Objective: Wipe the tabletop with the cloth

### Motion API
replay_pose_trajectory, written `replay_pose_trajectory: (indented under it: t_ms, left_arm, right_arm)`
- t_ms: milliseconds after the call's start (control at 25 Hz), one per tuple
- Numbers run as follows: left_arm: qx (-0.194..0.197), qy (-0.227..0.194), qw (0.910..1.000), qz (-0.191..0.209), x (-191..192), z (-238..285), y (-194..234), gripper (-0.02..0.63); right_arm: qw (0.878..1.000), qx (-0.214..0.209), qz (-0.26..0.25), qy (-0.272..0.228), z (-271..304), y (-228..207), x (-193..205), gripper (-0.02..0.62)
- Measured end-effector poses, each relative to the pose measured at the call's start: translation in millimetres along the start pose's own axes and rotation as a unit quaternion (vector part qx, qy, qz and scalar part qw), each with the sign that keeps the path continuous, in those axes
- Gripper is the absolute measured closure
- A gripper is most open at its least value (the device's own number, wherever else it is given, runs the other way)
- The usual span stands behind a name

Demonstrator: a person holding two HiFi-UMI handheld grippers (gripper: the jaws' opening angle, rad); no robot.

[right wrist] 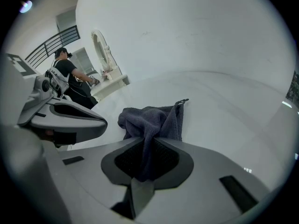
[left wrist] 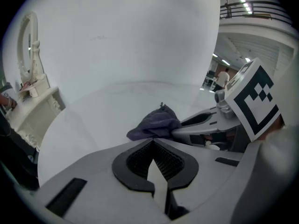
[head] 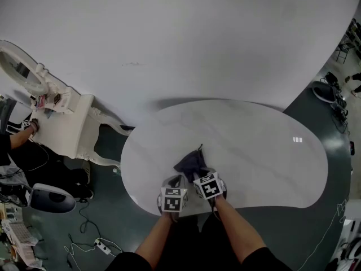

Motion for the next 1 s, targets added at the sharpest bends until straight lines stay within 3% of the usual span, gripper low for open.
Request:
replay_pose_trajectory:
  t_ms: [200, 320, 400, 600, 760, 1000]
  left_arm:
    - [0.004, 0.019, 0.9971, 0.073, -16, 7, 0, 0.600]
    - [0.029, 0.026, 0.9897, 0.137, -27, 11, -1, 0.594]
    - [0.065, 0.038, 0.9804, 0.182, -32, 17, -7, 0.466]
    - [0.089, 0.083, 0.9482, 0.294, -36, 38, -22, 0.459]
    - [0.102, 0.104, 0.9374, 0.317, -37, 52, -36, 0.459]
    - [0.090, 0.118, 0.9412, 0.304, -46, 68, -70, 0.494]
  right_arm:
    - [1.000, -0.008, -0.017, 0.005, -6, -8, 1, 0.554]
    - [0.999, -0.018, -0.038, 0.015, -13, -11, 1, 0.554]
    - [0.998, -0.022, -0.051, 0.020, -16, -15, 1, 0.554]
    - [0.995, -0.027, -0.094, 0.027, -19, -26, 3, 0.554]
    - [0.993, -0.021, -0.112, 0.030, -27, -36, 3, 0.554]
    - [0.993, -0.033, -0.110, 0.037, -46, -60, 9, 0.554]
Point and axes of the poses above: the fingertips, and each gripper's own axes: z forward along the fingers, y to its left, x out of its underside, the point moved 6 cm from there along -z, backward along the fingers, and after that the axes turned 15 degrees about z, right-handed, at the moved point
